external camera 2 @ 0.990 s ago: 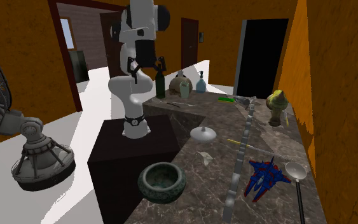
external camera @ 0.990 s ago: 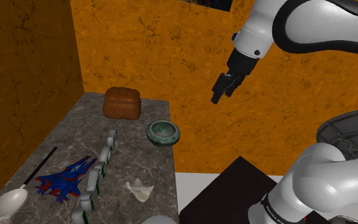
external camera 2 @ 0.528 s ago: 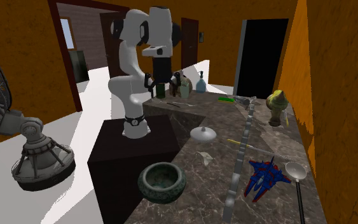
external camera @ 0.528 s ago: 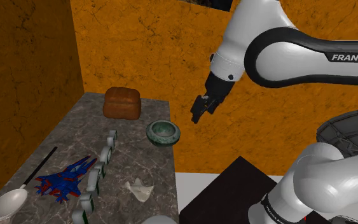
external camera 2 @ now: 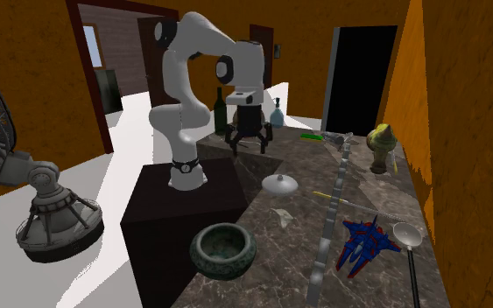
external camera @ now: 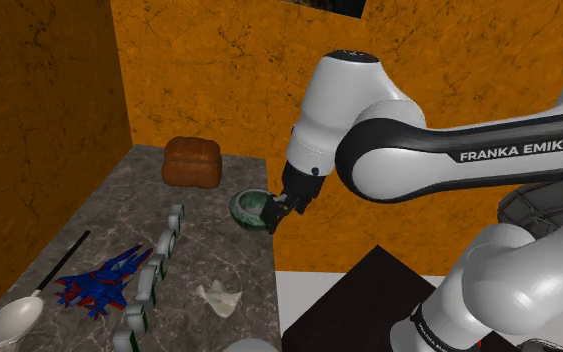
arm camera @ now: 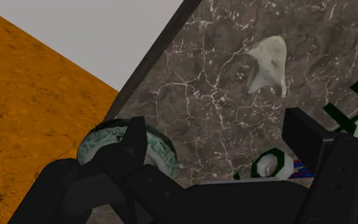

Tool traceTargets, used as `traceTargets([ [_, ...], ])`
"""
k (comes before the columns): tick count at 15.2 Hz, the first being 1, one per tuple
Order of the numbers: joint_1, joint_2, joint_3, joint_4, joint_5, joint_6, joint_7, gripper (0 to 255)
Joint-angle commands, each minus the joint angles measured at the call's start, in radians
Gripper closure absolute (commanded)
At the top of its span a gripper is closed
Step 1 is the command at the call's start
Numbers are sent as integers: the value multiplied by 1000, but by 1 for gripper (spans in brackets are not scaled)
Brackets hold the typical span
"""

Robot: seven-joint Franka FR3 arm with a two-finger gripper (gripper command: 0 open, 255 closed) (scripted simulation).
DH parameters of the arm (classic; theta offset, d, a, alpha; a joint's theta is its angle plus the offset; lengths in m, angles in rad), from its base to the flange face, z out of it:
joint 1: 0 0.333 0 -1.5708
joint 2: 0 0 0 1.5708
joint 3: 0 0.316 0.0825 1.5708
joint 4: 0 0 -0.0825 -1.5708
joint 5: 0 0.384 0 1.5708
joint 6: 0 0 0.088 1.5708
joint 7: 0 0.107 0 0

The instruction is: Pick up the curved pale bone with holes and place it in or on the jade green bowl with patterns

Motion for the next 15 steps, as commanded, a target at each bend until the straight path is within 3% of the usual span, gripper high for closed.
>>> traceTargets([
  [1, -6, 59, 50, 3, -4, 54, 47, 0],
  [7, -59, 280, 213, 49, -100, 207, 227, 0],
  [10, -102, 420, 298, 90, -223, 270, 362, 0],
  [12, -123, 530, 340, 126, -347, 298, 480, 0],
  [15, -118, 581, 333, 128, -412, 324, 530, 0],
])
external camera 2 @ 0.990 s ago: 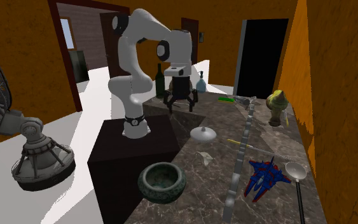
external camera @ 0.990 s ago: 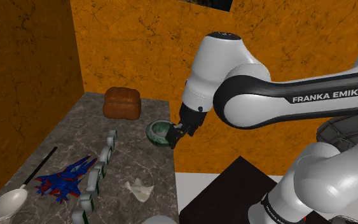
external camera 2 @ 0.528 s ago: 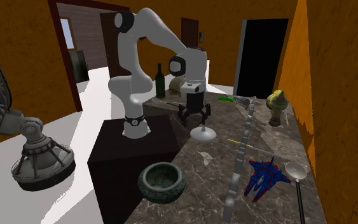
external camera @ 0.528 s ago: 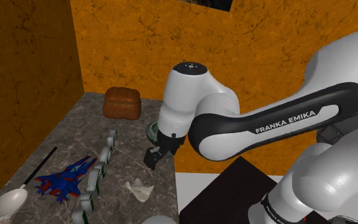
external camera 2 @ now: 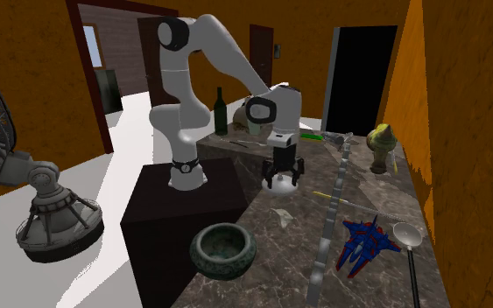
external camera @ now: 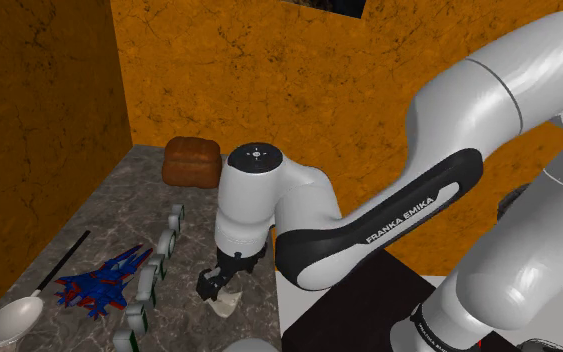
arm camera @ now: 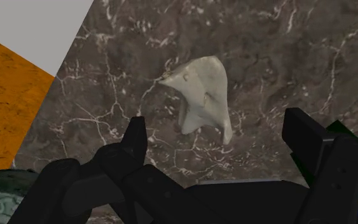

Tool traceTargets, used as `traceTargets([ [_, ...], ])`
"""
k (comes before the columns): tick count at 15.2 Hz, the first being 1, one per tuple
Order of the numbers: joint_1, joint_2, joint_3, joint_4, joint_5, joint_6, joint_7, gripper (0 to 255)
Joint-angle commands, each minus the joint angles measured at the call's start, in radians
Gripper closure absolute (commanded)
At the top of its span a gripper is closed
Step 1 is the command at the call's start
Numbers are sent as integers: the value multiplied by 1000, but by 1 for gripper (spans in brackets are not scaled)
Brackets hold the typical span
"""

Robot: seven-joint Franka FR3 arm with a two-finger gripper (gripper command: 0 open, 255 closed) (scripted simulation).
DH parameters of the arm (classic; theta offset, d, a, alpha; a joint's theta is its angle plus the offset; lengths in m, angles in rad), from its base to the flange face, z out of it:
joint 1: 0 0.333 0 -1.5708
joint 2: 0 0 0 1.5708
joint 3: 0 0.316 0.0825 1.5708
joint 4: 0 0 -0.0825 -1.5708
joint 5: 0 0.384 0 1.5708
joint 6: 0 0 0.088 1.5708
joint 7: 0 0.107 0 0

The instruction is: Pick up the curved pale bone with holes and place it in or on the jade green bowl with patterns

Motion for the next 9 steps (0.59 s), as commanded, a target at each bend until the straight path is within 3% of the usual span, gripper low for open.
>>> traceTargets([
  [1, -1, 46, -2, 1, -61, 26, 46, 0],
  [5, 11, 125, -29, -2, -174, 71, 125, 0],
  [9, 14, 125, -31, -2, -173, 71, 125, 0],
])
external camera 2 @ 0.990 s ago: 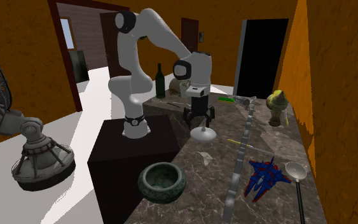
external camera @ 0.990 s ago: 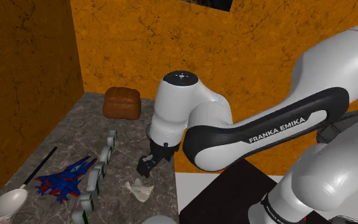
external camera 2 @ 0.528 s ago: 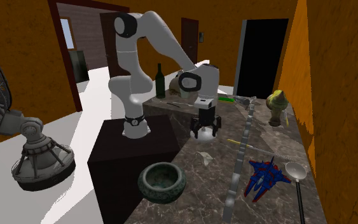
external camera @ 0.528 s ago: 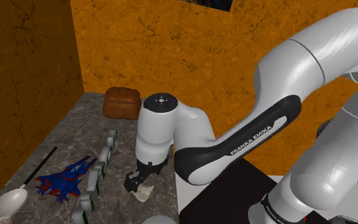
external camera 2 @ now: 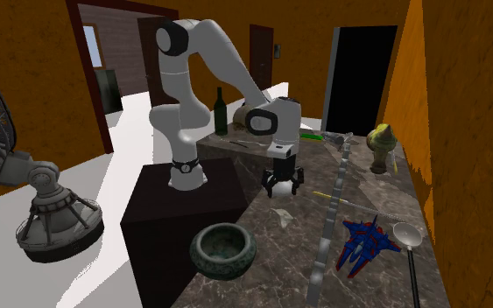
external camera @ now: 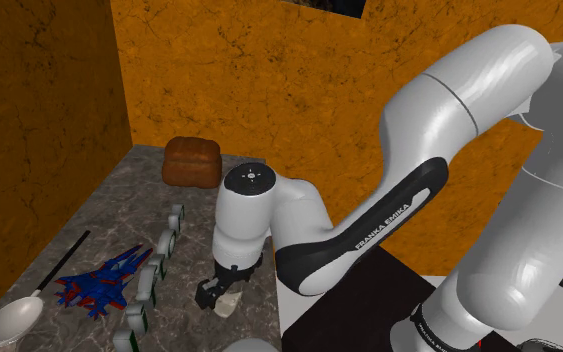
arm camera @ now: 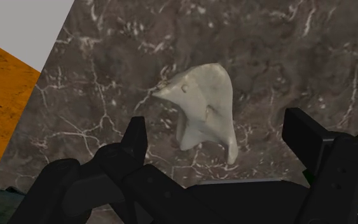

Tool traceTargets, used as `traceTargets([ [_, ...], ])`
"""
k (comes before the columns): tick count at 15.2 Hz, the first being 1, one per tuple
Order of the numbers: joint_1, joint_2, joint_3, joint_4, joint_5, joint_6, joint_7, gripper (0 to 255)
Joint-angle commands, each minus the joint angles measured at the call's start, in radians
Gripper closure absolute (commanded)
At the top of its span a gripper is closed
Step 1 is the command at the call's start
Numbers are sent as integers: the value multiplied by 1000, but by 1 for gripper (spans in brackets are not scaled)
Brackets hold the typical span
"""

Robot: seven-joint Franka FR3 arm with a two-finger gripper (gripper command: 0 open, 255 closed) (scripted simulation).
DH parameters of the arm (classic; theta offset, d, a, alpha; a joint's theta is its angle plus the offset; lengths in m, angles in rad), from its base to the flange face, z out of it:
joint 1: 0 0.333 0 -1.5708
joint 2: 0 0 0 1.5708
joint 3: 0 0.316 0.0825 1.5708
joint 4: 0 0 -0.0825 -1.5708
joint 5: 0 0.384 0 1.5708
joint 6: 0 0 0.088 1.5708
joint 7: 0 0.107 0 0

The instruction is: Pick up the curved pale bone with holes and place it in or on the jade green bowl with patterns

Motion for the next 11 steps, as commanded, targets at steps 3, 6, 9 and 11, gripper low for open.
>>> traceTargets([
  [3, 1, 2, -1, 0, -4, 1, 3, 0],
  [6, 1, 2, -1, 0, -3, 1, 2, 255],
  [9, 1, 2, -1, 0, -3, 1, 2, 255],
  [11, 1, 2, -1, 0, -3, 1, 2, 255],
])
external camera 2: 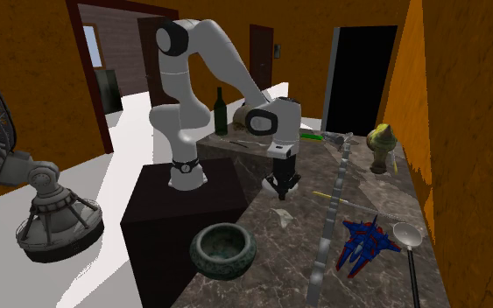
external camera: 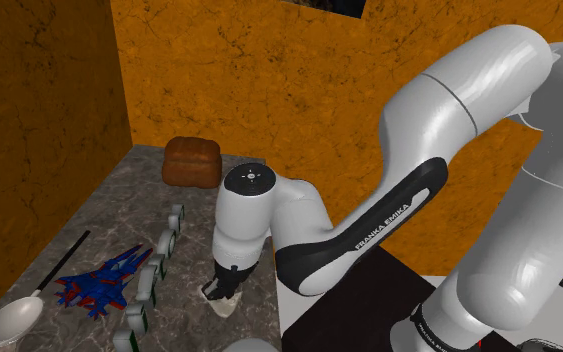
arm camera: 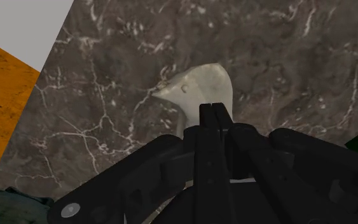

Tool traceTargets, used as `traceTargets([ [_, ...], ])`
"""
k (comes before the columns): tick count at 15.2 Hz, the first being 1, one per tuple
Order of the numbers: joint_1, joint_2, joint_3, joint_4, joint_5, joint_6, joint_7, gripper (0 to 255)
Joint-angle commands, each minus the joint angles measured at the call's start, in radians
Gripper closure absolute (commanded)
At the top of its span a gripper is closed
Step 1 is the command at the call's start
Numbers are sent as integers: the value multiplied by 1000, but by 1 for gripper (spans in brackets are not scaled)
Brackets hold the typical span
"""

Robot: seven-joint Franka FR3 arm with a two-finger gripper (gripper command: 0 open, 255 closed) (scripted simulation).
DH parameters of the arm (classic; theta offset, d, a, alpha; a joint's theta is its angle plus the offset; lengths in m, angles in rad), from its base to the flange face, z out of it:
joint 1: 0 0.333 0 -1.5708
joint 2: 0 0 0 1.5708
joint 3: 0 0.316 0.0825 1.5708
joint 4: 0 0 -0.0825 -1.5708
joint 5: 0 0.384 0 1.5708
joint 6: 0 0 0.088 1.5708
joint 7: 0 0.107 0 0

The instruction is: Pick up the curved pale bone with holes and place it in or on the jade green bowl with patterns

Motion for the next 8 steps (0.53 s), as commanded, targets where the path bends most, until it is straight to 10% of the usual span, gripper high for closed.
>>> traceTargets([
  [1, 0, 0, 0, 0, 0, 0, 0, 255],
  [3, 0, 0, 0, 0, 0, 0, 0, 255],
  [4, 0, 0, 0, 0, 0, 0, 0, 0],
  [8, -29, 128, -42, 31, -61, 71, -124, 0],
])
